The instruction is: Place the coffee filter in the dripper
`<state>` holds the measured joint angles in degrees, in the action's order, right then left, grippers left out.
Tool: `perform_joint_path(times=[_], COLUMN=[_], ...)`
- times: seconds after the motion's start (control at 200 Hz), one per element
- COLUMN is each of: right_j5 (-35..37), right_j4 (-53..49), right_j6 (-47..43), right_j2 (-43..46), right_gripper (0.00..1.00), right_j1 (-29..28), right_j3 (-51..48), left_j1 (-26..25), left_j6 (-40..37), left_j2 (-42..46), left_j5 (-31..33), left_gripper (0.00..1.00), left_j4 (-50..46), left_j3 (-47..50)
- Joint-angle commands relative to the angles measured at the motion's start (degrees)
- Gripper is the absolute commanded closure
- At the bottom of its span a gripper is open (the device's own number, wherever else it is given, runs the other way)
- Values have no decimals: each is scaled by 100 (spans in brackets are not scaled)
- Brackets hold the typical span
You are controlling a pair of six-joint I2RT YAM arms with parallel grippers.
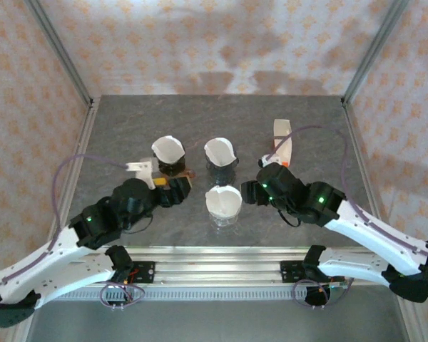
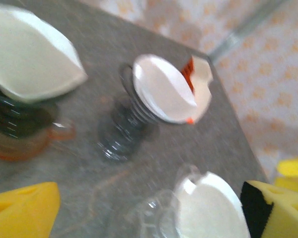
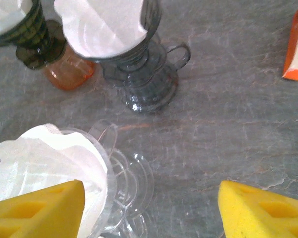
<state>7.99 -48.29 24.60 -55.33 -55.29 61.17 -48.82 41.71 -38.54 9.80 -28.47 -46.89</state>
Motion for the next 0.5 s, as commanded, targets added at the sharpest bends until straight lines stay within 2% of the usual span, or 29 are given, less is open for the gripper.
perform_joint_path(times=[0.0,0.095,0.185,0.375,0.495], right_j5=[889,1224,1158,1220,1500], right_j4=[316,327,410,492,645], right_j6=[154,210,143,214,273], right_j2=[277,431,505,598,837], right_gripper=[27,26,26,26,24], right_j1=[27,29,27,27,30], right_j3=[-180,-331,-473,-719,-952], left_j1=[313,626,950,2022,2716], left_j6=[-229,-441,-431,-348,-399], left_j2=[268,441,403,330,356], left_j5=[884,1137,1206,470,644], left_gripper=[0,0,0,0,0], left_j4=[-822,-905,-1113,-1107,-1042], left_j3=[-197,-187,-254,-156,-74])
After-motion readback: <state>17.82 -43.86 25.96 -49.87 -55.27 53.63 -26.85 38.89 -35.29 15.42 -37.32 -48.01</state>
